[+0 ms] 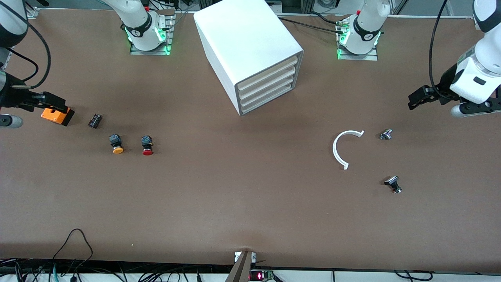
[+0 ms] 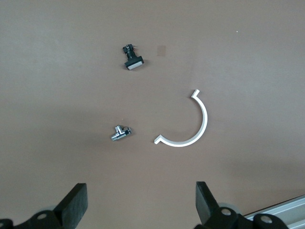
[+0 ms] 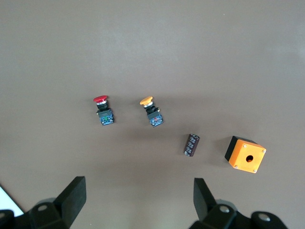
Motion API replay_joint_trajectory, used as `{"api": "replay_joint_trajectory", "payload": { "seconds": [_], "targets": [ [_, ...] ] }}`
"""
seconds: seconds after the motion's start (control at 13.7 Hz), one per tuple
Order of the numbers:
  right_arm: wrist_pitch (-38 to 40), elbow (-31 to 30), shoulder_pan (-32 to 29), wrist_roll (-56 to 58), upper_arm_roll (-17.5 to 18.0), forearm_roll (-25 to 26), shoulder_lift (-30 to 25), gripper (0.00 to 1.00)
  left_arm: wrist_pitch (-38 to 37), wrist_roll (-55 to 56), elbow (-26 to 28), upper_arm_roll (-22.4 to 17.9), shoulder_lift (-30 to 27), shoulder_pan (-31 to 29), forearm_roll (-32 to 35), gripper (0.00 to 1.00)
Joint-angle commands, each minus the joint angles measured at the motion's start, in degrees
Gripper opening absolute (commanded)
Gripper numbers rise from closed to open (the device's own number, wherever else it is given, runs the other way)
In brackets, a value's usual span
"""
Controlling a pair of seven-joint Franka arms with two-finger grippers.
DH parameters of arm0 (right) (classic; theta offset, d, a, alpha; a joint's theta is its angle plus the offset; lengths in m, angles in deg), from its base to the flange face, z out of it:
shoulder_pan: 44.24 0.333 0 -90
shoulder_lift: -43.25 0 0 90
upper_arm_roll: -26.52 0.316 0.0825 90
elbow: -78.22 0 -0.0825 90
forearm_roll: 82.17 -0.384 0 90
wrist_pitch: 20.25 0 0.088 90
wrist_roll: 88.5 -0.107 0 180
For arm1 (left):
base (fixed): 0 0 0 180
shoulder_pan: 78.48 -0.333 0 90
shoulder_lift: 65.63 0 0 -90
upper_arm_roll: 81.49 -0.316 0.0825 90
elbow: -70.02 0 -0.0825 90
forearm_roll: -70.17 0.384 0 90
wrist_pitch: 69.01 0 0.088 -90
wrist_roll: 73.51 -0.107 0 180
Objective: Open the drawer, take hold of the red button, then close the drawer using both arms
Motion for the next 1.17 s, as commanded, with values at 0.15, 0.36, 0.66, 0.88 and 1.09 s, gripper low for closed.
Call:
{"api": "replay_joint_trajectory", "payload": {
  "seconds": [0.15,0.36,0.66,0.88,1.09],
  "targets": [
    [-0.16,0.17,-0.13,0.92,-0.08,1.27,-0.50,1.00,-0.68,-1.49,-2.36,0.31,1.65,-0.60,0.82,1.00],
    [-6.20,-8.41,-0.13,1.10,-0.16,2.06,-6.28,1.00,-0.42,-2.10,-2.90,0.31,2.45,-0.86,1.08,1.00],
    [-8.16,-11.79,-0.21,1.19,-0.52,1.97,-8.68,1.00,-0.33,-2.99,-2.99,0.57,2.45,-0.86,0.90,1.00],
    [-8.33,-11.70,-0.21,1.19,-0.52,1.97,-8.59,1.00,-0.42,-2.90,-2.99,0.57,2.45,-0.86,0.90,1.00],
    [-8.60,-11.70,-0.48,1.19,-0.60,1.62,-8.42,1.00,-0.51,-2.90,-2.99,0.57,2.36,-0.86,0.90,1.00]
  ]
}}
